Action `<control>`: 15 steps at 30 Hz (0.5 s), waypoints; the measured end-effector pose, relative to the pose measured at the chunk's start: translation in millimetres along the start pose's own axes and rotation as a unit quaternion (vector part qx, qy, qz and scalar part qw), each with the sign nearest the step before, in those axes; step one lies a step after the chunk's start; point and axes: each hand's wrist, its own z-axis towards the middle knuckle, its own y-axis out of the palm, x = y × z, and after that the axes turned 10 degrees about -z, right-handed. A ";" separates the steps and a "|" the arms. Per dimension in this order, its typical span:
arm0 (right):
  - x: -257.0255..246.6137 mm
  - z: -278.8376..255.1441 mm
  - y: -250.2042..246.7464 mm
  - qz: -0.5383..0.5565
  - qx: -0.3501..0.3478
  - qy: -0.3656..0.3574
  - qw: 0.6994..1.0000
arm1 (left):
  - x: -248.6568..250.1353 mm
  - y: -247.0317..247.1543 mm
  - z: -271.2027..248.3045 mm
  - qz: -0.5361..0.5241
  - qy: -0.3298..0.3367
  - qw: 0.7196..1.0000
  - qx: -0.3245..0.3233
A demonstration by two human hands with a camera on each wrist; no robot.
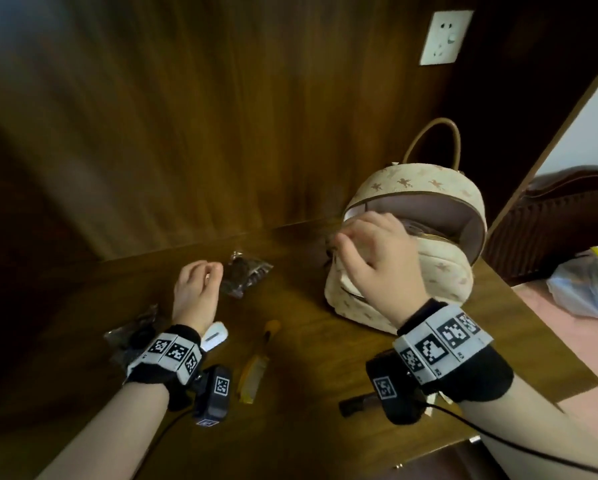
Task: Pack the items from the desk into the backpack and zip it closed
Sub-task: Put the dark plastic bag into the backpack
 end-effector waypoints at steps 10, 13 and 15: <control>-38.6 -5.0 108.6 0.088 -0.229 -0.030 0.969 | -81.3 -77.9 -17.3 0.140 -0.219 0.963 0.074; -46.4 -6.5 128.7 0.080 -0.297 -0.049 0.950 | -102.4 -87.3 -15.8 0.160 -0.247 0.953 0.064; -49.7 -6.9 138.8 0.071 -0.325 -0.052 0.942 | -110.7 -87.2 -15.1 0.167 -0.260 0.949 0.058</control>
